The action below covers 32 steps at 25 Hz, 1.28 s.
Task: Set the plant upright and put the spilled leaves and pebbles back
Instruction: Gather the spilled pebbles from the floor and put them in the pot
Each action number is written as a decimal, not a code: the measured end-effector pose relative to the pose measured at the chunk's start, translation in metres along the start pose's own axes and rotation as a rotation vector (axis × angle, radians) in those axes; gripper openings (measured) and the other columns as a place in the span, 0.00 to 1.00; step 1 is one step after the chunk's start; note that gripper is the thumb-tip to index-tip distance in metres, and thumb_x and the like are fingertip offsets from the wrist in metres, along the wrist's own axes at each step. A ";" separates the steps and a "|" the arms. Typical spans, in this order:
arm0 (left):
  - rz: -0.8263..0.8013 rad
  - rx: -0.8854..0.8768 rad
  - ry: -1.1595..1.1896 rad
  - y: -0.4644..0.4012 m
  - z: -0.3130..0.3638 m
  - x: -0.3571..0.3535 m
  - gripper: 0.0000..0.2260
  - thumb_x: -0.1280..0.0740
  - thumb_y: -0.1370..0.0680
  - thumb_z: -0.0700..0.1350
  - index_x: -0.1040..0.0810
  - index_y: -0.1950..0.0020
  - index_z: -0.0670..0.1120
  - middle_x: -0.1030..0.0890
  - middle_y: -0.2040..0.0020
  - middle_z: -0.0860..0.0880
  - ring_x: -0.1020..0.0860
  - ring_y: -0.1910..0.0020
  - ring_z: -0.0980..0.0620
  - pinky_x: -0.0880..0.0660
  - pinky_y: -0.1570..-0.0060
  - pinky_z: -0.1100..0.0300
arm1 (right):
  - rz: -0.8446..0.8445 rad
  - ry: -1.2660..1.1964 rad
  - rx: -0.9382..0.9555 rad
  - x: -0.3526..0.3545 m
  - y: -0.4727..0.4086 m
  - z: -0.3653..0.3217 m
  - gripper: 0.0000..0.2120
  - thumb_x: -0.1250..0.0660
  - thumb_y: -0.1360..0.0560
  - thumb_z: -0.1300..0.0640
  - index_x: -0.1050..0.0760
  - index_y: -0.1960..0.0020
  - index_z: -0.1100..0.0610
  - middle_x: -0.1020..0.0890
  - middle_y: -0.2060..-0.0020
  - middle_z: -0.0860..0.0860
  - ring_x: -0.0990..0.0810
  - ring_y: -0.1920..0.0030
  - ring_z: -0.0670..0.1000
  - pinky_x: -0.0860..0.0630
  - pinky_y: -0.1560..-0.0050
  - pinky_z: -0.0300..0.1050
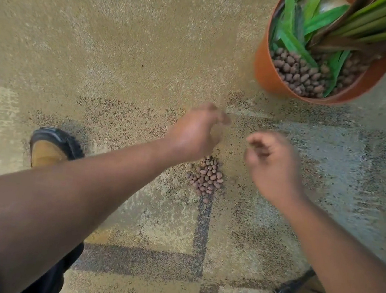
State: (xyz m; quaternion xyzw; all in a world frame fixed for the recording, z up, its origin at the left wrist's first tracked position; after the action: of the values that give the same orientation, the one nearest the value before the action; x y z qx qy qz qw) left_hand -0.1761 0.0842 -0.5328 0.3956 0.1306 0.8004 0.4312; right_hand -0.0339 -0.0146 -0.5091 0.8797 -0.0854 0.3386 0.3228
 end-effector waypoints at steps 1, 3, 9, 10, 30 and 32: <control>-0.118 0.005 -0.069 0.009 -0.012 -0.025 0.23 0.26 0.24 0.39 0.23 0.32 0.54 0.25 0.32 0.53 0.23 0.37 0.52 0.29 0.35 0.65 | -0.137 0.058 -0.090 -0.028 0.009 0.015 0.16 0.29 0.23 0.62 0.21 0.38 0.50 0.20 0.44 0.46 0.20 0.55 0.41 0.22 0.61 0.29; -0.272 -0.034 -0.231 0.025 -0.026 -0.061 0.27 0.25 0.27 0.39 0.26 0.30 0.57 0.28 0.32 0.55 0.28 0.34 0.50 0.29 0.37 0.62 | -0.331 0.115 -0.200 -0.072 0.028 0.034 0.22 0.28 0.24 0.59 0.26 0.31 0.50 0.23 0.37 0.47 0.20 0.53 0.42 0.19 0.57 0.33; -0.334 -0.087 -0.413 0.047 -0.040 -0.095 0.26 0.26 0.24 0.44 0.30 0.29 0.56 0.29 0.36 0.52 0.30 0.40 0.48 0.21 0.45 0.54 | -0.349 0.205 -0.262 -0.122 0.054 0.043 0.22 0.29 0.22 0.58 0.30 0.31 0.52 0.27 0.36 0.53 0.21 0.39 0.55 0.20 0.36 0.56; -0.332 -0.091 -0.401 0.048 -0.039 -0.096 0.24 0.27 0.23 0.44 0.29 0.29 0.56 0.29 0.36 0.52 0.29 0.40 0.48 0.22 0.45 0.54 | -0.337 0.215 -0.249 -0.123 0.055 0.042 0.19 0.30 0.22 0.59 0.30 0.33 0.53 0.25 0.37 0.54 0.20 0.40 0.55 0.19 0.37 0.56; -0.167 0.140 -0.147 0.040 -0.060 -0.073 0.08 0.33 0.21 0.35 0.19 0.53 0.47 0.22 0.52 0.48 0.19 0.53 0.54 0.20 0.63 0.70 | -0.168 -0.044 -0.331 -0.087 0.035 0.054 0.10 0.28 0.23 0.62 0.23 0.54 0.47 0.19 0.52 0.46 0.17 0.56 0.45 0.15 0.58 0.42; -0.177 0.222 -0.071 0.039 -0.068 -0.070 0.10 0.31 0.22 0.33 0.19 0.56 0.48 0.20 0.55 0.47 0.18 0.54 0.55 0.21 0.63 0.72 | -0.152 -0.080 -0.347 -0.080 0.035 0.052 0.11 0.28 0.23 0.62 0.23 0.55 0.47 0.18 0.53 0.46 0.17 0.57 0.44 0.17 0.60 0.39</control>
State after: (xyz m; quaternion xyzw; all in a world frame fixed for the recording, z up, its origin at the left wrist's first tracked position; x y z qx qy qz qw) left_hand -0.2271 0.0143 -0.5926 0.4558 0.2372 0.7253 0.4583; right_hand -0.0791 -0.0799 -0.5731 0.8274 -0.0884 0.2583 0.4908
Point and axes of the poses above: each hand's wrist, its own y-axis away from the middle knuckle, its own x-axis out of the back of the hand, z = x × y, the point moved 10 cm from there along -y, towards the middle knuckle
